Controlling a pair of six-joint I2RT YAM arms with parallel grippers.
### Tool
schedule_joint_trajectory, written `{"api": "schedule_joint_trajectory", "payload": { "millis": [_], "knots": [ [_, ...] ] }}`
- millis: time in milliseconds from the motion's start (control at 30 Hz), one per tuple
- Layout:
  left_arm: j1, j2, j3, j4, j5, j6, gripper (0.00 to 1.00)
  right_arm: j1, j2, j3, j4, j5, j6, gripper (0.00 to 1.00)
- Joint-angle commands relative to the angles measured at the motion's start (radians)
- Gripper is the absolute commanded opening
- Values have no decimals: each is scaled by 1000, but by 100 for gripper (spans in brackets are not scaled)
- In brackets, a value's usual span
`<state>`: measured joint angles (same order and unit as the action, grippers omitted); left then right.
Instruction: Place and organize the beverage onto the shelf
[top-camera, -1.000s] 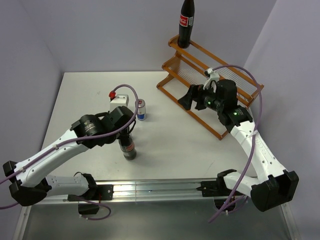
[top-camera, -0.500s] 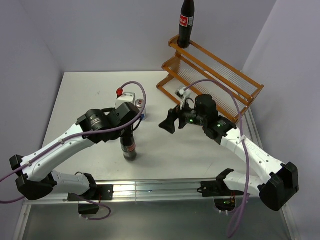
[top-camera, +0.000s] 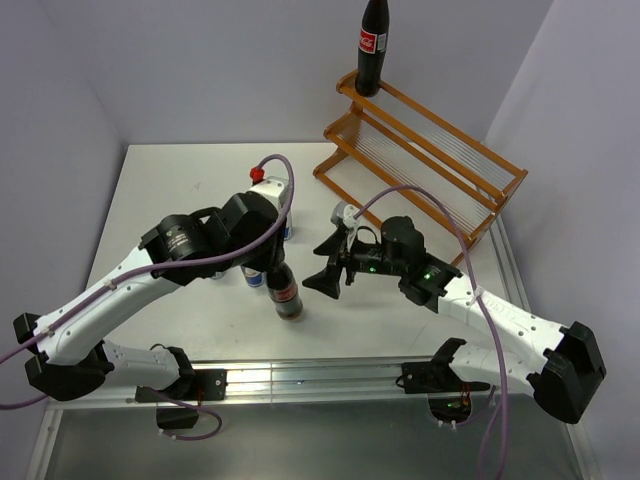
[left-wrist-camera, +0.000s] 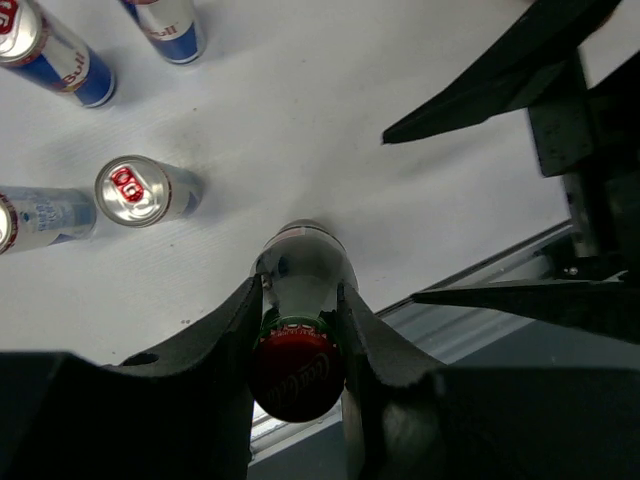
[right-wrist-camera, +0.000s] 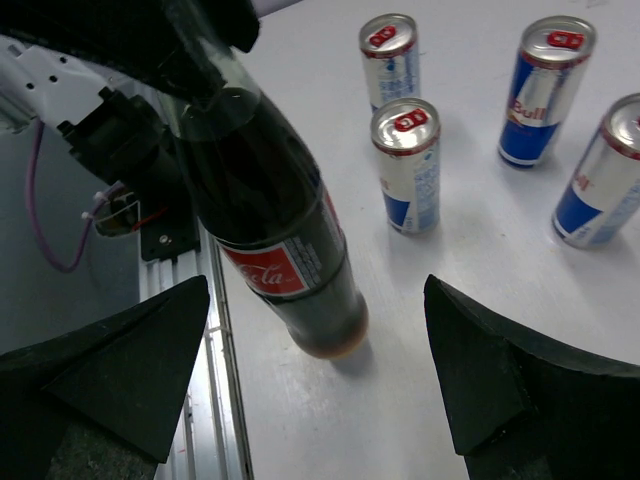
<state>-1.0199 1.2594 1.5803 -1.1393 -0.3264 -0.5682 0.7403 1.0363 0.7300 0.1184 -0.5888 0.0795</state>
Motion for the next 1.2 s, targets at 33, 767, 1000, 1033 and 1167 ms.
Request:
{"api": "schedule_joint_trajectory", "payload": {
  "millis": [33,767,1000,1033,1167],
  "knots": [
    [-6,-60,129,223,72,53,0,53,13,-15,132,-37,-35,94],
    [-6,-11,251,257,178,105,0,149,116,14,202,66,-103,65],
    [-6,3,273,237,118,108,1,156,88,0,266,32,-89,0],
    [-6,6,280,233,106,111,15,156,81,-7,279,35,-83,0],
    [-6,3,268,233,55,111,66,156,30,-35,351,76,-35,0]
  ]
}}
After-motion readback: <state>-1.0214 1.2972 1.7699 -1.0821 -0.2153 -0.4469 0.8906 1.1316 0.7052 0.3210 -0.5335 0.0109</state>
